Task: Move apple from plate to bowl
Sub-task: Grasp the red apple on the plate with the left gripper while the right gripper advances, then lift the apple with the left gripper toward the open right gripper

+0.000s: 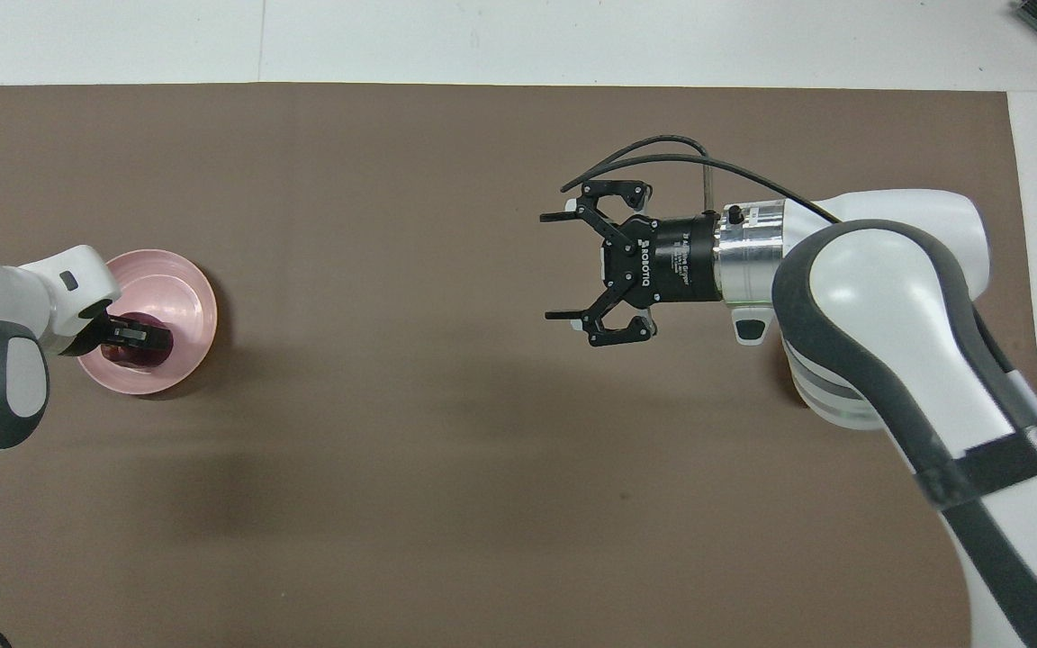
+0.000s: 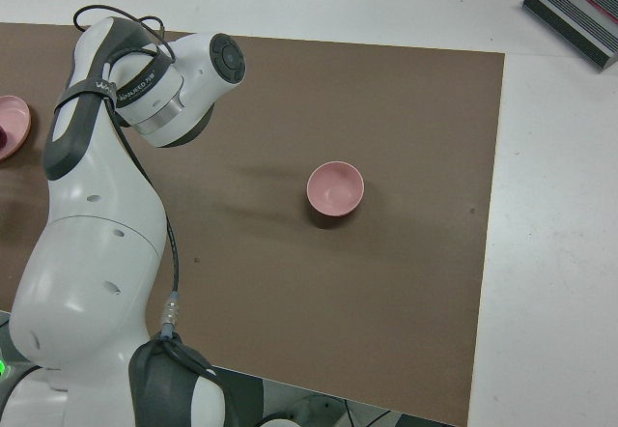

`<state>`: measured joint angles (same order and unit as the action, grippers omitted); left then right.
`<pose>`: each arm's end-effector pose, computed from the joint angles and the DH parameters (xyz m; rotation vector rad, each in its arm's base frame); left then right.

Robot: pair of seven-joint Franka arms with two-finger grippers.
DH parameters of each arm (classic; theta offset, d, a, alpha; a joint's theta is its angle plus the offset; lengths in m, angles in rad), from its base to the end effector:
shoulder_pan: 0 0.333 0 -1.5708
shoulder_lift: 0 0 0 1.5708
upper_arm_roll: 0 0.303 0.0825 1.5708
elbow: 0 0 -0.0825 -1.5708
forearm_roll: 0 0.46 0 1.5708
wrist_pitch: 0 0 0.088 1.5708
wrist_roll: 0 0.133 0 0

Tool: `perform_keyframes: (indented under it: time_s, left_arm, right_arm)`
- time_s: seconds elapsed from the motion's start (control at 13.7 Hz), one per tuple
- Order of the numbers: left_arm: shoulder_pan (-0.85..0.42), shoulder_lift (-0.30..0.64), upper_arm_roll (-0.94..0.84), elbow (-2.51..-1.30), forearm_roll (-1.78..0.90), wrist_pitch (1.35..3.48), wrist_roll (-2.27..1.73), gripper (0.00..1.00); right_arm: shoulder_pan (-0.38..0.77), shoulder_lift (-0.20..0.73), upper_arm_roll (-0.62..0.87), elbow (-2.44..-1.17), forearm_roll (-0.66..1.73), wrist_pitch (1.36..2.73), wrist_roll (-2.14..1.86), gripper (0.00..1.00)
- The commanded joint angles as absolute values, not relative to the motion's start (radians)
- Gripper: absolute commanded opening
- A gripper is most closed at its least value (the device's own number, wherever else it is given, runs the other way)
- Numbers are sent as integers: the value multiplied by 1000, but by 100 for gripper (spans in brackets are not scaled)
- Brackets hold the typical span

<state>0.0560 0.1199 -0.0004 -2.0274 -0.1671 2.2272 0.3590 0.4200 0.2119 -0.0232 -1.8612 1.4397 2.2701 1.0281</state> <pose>0.6470 0.0274 0.3174 3.0042 -0.3114 0.1605 0.6451 0.3195 0.3837 -1.4703 1.4446 0.7333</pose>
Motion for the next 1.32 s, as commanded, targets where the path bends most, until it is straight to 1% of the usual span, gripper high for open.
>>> perform_keyframes:
  time_s: [0.0,0.07,0.29,0.44,0.51,0.58,0.73,0.88,1.24]
  left_arm:
    - [40,130,2,-1890,-253,2058,376,0]
    - [16,132,-2,-1867,-258,2039,365,0]
    - [-95,136,-2,-1832,-310,2040,248,0]
    - [-182,181,-8,-1742,-324,2037,103,0]
    - [-227,205,-6,-1696,-339,2034,51,0]
    - [-260,215,-6,-1669,-341,2034,1,0]
    - [-313,224,-8,-1661,-339,2034,-79,0]
    - [-351,222,-8,-1660,-341,2036,-121,0]
    - [-353,210,-69,-1660,-394,1993,-123,0]
  right_arm:
    - [439,222,-20,-1864,1535,2312,1045,100]
    - [443,229,-21,-1864,1593,2316,1040,100]
    - [468,239,-21,-1862,1638,2324,1031,100]
    - [529,262,-21,-1855,1687,2411,987,100]
    - [547,270,-20,-1855,1700,2422,967,100]
    - [563,270,-21,-1859,1719,2445,956,100]
    - [568,262,-21,-1874,1723,2457,956,100]
    - [568,261,-21,-1884,1723,2451,956,100]
    - [568,261,-21,-1882,1721,2459,956,100]
